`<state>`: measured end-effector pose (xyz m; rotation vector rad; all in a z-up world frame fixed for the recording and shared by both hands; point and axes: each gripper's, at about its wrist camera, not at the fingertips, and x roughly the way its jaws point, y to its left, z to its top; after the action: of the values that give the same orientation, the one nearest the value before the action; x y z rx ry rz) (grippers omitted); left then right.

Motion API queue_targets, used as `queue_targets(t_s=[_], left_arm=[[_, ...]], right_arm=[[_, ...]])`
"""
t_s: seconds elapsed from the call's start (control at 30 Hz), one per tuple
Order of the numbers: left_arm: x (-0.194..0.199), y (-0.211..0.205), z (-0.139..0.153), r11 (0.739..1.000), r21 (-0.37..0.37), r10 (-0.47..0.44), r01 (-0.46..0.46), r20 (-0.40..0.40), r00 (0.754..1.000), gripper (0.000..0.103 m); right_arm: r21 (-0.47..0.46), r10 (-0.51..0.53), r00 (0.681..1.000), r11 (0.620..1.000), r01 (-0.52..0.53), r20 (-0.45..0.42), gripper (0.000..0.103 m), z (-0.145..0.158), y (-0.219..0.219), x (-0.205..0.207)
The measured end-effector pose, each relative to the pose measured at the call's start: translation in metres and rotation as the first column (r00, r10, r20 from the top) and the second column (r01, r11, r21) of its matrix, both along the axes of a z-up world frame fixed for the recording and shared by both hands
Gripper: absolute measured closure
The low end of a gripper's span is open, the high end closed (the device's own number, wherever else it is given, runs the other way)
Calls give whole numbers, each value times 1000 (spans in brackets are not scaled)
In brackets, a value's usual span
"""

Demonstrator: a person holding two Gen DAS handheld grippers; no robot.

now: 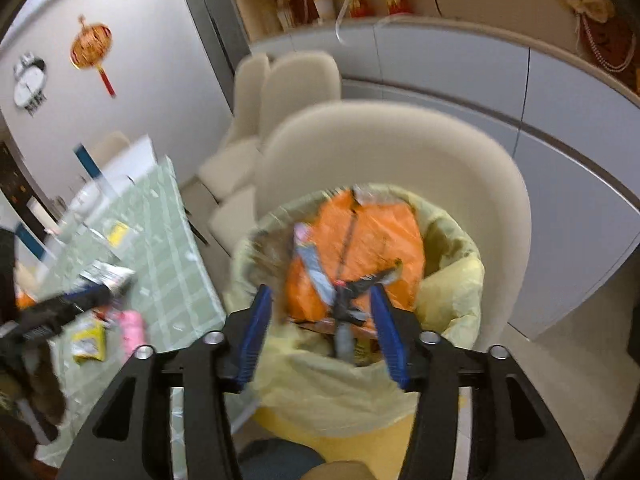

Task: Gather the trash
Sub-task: 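Move both open grippers back over the remaining trash on the table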

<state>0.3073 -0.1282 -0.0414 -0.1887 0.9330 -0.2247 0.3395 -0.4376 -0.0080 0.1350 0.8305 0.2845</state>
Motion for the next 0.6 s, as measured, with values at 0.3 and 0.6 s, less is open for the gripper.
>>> queue_targets(t_s=[0.3, 0.6], left_arm=[[-70, 88, -15, 975, 75, 211, -208, -35, 977, 67], [-141, 181, -19, 907, 113, 414, -407, -44, 909, 67]], right_arm=[[-21, 175, 982, 984, -174, 76, 48, 18, 73, -46], [31, 438, 899, 898, -438, 17, 48, -16, 172, -84]])
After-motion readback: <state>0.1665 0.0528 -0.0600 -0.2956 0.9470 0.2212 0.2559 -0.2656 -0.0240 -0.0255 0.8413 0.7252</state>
